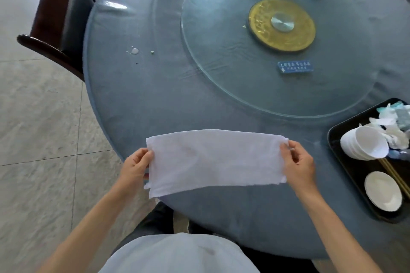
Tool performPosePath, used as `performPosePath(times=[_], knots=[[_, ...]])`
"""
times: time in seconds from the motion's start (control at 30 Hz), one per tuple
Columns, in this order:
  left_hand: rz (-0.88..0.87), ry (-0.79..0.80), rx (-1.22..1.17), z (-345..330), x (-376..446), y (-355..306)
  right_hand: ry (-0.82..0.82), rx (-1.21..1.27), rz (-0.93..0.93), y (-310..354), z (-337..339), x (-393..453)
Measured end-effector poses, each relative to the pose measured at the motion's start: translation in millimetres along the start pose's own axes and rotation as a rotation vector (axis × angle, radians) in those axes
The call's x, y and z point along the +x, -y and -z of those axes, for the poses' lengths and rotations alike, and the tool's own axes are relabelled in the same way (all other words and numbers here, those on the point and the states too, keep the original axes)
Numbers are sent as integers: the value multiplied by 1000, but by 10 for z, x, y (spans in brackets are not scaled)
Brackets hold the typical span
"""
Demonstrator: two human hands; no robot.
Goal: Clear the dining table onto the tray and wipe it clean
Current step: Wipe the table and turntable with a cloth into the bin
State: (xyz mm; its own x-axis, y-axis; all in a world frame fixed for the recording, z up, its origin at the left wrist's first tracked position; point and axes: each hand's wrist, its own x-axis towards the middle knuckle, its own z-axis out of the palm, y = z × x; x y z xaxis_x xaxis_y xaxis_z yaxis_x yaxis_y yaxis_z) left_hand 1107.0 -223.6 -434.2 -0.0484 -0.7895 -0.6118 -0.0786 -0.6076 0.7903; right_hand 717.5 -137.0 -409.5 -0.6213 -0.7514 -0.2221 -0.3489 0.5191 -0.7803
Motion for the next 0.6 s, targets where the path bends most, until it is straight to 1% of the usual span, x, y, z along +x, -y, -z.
performPosePath(times=[0.1, 0.2, 0.33, 0.4, 0.43, 0.5, 0.53, 0.57, 0.6], knots=[[-12, -18, -5, 148, -157, 76, 17, -62, 29, -65, 180, 163], [-4, -43, 9, 196, -330, 178, 88, -74, 75, -76, 210, 353], [44, -147, 57, 190, -234, 314, 229, -170, 120, -137, -174, 780], [91, -242, 68, 170, -28, 446, 314, -249, 90, -219, -426, 1000], [115, -339, 146, 151, 83, 512, 343, -285, 58, -271, -542, 1082], [143, -562, 448, 52, 246, 625, 344, -419, 68, -306, -733, 1126], [110, -624, 587, -59, 264, 651, 335, -496, 136, -310, -820, 1086], [28, -635, 692, -205, 247, 674, 346, -552, 246, -305, -901, 998], [-92, -602, 783, -375, 216, 707, 381, -587, 387, -315, -984, 882]])
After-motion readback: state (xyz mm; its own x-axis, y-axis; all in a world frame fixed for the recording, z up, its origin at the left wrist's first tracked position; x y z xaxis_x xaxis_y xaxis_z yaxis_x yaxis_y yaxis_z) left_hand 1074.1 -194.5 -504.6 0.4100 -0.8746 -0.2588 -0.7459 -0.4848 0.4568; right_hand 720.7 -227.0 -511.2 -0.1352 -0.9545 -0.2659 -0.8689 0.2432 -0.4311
